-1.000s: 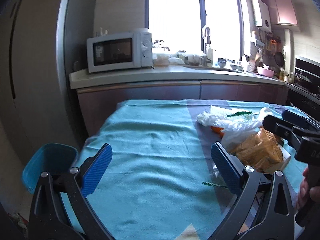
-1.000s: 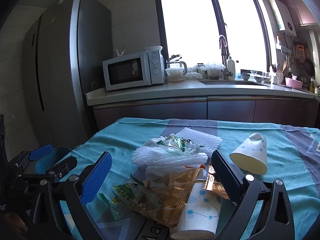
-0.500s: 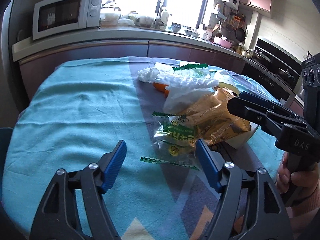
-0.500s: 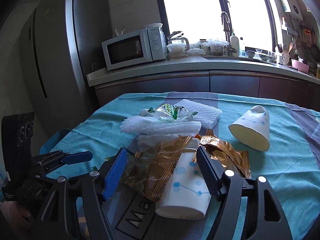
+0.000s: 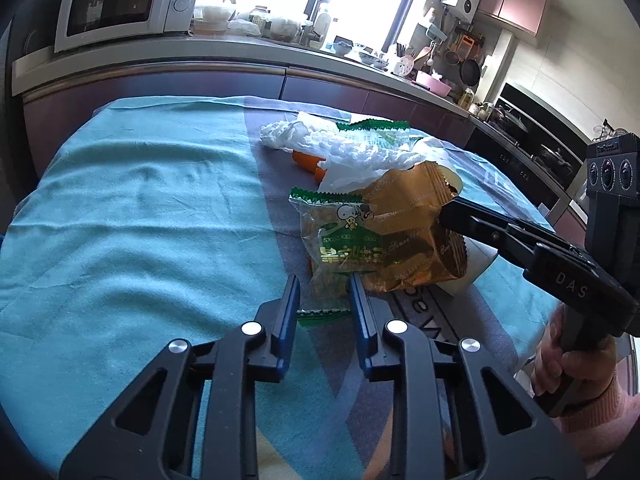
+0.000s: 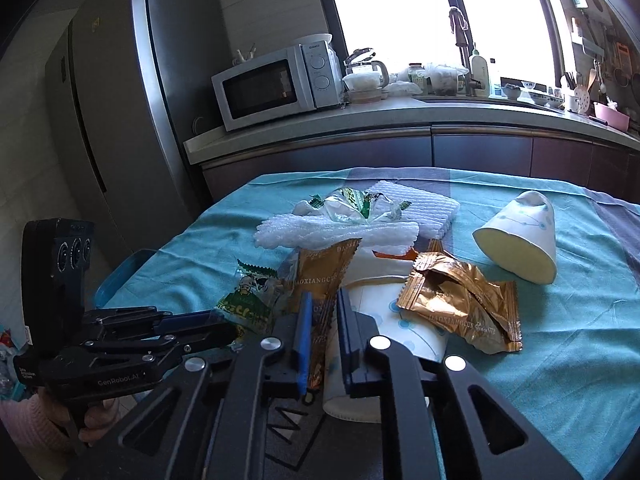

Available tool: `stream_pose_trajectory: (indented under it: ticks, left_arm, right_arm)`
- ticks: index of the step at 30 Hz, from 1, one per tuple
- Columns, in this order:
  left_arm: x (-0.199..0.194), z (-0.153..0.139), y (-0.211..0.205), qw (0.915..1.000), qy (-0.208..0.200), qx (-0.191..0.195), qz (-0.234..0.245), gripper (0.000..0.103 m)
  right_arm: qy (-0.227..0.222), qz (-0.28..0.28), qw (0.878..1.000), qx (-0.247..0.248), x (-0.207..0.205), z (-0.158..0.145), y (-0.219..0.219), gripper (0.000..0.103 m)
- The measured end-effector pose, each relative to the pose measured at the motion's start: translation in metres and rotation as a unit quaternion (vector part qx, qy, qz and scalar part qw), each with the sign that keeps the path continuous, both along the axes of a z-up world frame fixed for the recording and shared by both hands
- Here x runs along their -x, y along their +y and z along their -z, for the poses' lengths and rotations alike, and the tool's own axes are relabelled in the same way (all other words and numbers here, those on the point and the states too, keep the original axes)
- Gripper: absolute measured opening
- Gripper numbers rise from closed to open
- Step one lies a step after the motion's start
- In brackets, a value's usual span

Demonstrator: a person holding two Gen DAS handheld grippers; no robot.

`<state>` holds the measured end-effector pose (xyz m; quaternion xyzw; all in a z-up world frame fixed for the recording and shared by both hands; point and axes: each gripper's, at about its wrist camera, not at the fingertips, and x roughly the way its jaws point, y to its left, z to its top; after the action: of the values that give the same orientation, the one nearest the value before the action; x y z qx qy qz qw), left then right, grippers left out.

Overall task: Collect trash
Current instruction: 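Grasp the clear green-printed wrapper with the left tool, then grasp the gold foil wrapper with the right tool while the left tool holds the green wrapper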

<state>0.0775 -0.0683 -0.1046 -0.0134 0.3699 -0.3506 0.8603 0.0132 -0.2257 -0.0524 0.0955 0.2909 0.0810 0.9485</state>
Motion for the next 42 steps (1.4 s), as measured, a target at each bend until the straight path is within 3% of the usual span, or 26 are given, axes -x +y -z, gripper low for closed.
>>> stream_pose_trajectory:
  ticks: [3, 4, 5, 20, 25, 27, 30, 32, 36, 41, 42]
  left_arm:
    - [0.002, -0.008, 0.007, 0.9999, -0.005, 0.008, -0.004, 0.024]
    - [0.003, -0.010, 0.010, 0.9999, -0.007, 0.010, -0.005, 0.021]
    - [0.004, -0.012, 0.014, 0.9999, -0.008, 0.012, -0.006, 0.011]
    - [0.024, -0.050, 0.136, 0.9932, -0.044, 0.044, -0.098, 0.011]
    - [0.025, -0.051, 0.175, 0.9872, -0.047, 0.050, -0.144, 0.011]
    - [0.024, -0.050, 0.189, 0.9855, -0.045, 0.049, -0.156, 0.011]
    - [0.022, -0.042, 0.202, 0.9842, -0.040, 0.053, -0.164, 0.011]
    - [0.020, -0.037, 0.208, 0.9834, -0.038, 0.053, -0.169, 0.011]
    - [0.020, -0.032, 0.215, 0.9829, -0.034, 0.054, -0.173, 0.011]
    - [0.024, -0.029, 0.213, 0.9824, -0.031, 0.051, -0.177, 0.011]
    - [0.024, -0.028, 0.213, 0.9822, -0.030, 0.051, -0.178, 0.011]
  right_arm:
    - [-0.009, -0.015, 1.000, -0.009, 0.005, -0.006, 0.004, 0.003]
    - [-0.013, -0.021, 1.000, -0.013, 0.007, -0.009, 0.006, 0.002]
    - [-0.017, -0.028, 0.999, -0.014, 0.008, -0.013, 0.009, 0.002]
    - [-0.063, -0.142, 0.987, -0.038, -0.009, -0.054, 0.085, 0.001]
    - [-0.063, -0.161, 0.985, -0.001, -0.015, -0.060, 0.114, 0.002]
    - [-0.047, -0.152, 0.987, 0.020, -0.017, -0.055, 0.118, 0.005]
    - [-0.012, -0.136, 0.990, 0.021, -0.020, -0.039, 0.114, 0.030]
    - [0.021, -0.130, 0.991, 0.019, -0.022, -0.025, 0.111, 0.031]
    - [0.066, -0.112, 0.991, 0.019, -0.026, 0.001, 0.103, 0.051]
    - [0.108, -0.105, 0.989, 0.003, -0.033, 0.031, 0.099, 0.053]
    - [0.101, -0.103, 0.990, 0.009, -0.033, 0.032, 0.101, 0.049]
